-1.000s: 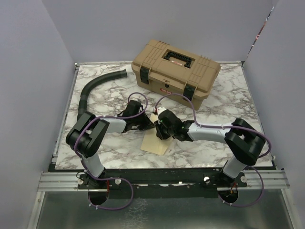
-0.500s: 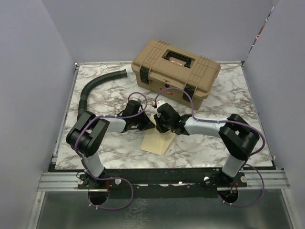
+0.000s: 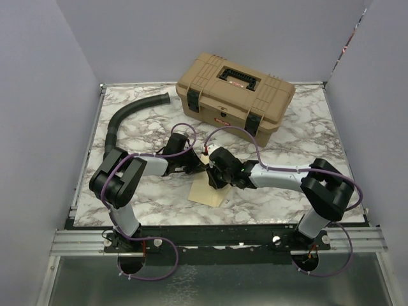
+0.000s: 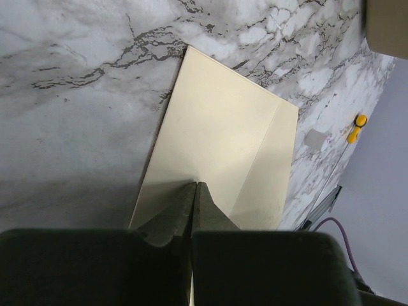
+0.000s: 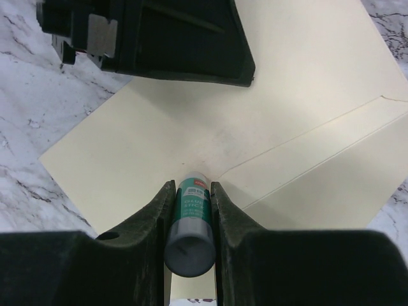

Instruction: Place the letter into the envelope and seal it

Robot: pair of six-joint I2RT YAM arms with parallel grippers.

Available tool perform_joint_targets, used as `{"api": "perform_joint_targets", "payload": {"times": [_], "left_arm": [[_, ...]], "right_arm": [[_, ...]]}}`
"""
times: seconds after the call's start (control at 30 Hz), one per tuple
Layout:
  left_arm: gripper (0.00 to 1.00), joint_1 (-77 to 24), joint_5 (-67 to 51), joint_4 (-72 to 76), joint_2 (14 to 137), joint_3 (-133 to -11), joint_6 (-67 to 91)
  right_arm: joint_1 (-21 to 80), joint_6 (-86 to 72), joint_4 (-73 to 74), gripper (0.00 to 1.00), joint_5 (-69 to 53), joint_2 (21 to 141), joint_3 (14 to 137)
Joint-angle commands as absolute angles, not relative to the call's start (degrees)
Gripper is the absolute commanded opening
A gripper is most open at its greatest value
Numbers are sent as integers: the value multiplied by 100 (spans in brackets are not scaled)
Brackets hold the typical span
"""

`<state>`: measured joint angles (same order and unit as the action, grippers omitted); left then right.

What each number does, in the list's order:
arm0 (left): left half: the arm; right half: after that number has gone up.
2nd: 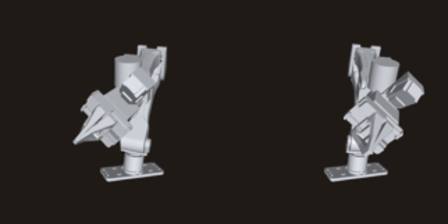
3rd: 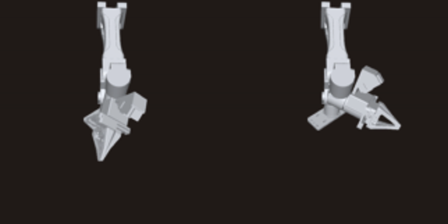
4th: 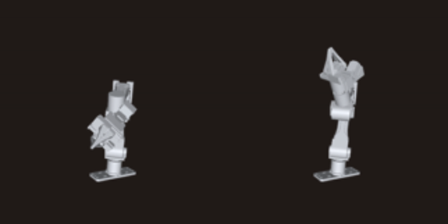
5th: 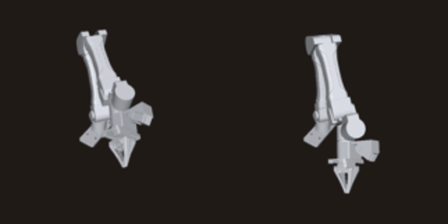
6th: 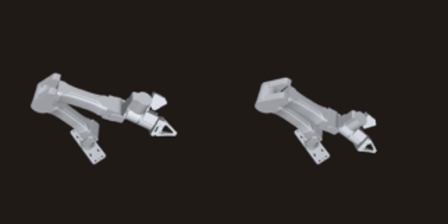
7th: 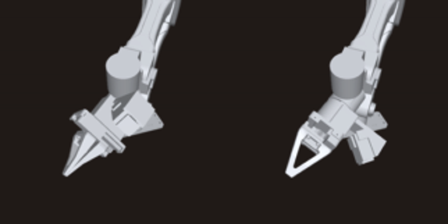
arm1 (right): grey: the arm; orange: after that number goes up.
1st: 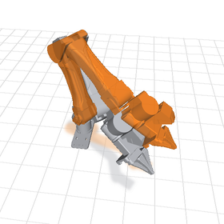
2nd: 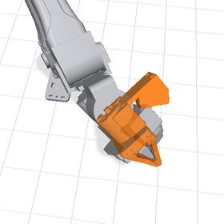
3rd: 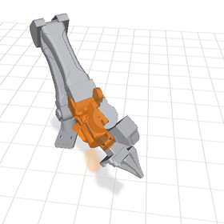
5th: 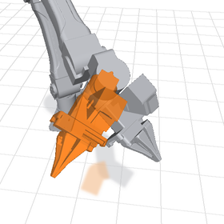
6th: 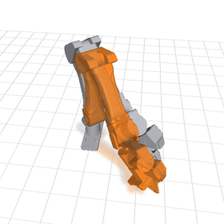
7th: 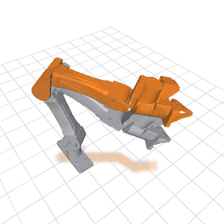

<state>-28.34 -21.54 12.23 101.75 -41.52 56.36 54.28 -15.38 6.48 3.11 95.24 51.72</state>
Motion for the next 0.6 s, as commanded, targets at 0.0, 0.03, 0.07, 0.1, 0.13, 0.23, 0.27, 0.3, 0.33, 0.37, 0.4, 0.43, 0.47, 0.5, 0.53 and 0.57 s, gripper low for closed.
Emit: {"api": "perform_joint_targets", "payload": {"times": [0.0,0.03,0.07,0.1,0.13,0.23,0.27,0.3,0.33,0.37,0.4,0.43,0.47,0.5,0.53,0.57], "left_arm": [[0,-2821,-931,-387,10921,-3685,5089],[0,-2823,-929,-387,10917,-3690,5085],[0,-2815,-930,-389,10908,-3690,5081],[0,-2819,-939,-392,10907,-3690,5068],[0,-2816,-945,-389,10901,-3690,5064],[0,-2821,-986,-372,10882,-3690,5022],[0,-2816,-992,-374,10869,-3685,5001],[0,-2817,-1001,-372,10845,-3675,4989],[0,-2816,-1002,-369,10825,-3673,4992],[0,-2821,-994,-369,10809,-3665,4992],[0,-2819,-991,-370,10796,-3653,4984],[0,-2821,-993,-374,10787,-3648,4976],[0,-2817,-993,-375,10780,-3649,4970],[0,-2823,-993,-373,10772,-3655,4967],[0,-2815,-993,-372,10763,-3656,4966],[0,-2823,-993,-373,10744,-3661,4958]], "right_arm": [[5467,-1524,830,0,176,9573,5098],[5462,-1545,853,0,396,9620,5142],[5443,-1580,881,0,595,9672,5186],[5403,-1627,887,0,726,9727,5217],[5338,-1700,876,0,865,9794,5259],[5146,-1972,1127,0,1238,10123,5621],[5134,-2073,1249,0,1360,10189,5772],[5128,-2105,1306,0,1416,10210,5862],[5128,-2175,1330,0,1485,10210,5920],[5126,-2260,1369,0,1556,10200,5970],[5124,-2311,1413,0,1601,10190,6020],[5124,-2363,1497,0,1672,10189,6080],[5124,-2370,1581,0,1670,10146,6119],[5124,-2335,1560,0,1605,10042,6091],[5124,-2298,1466,0,1479,9861,6029],[5126,-2252,1335,0,1341,9666,5952]]}}
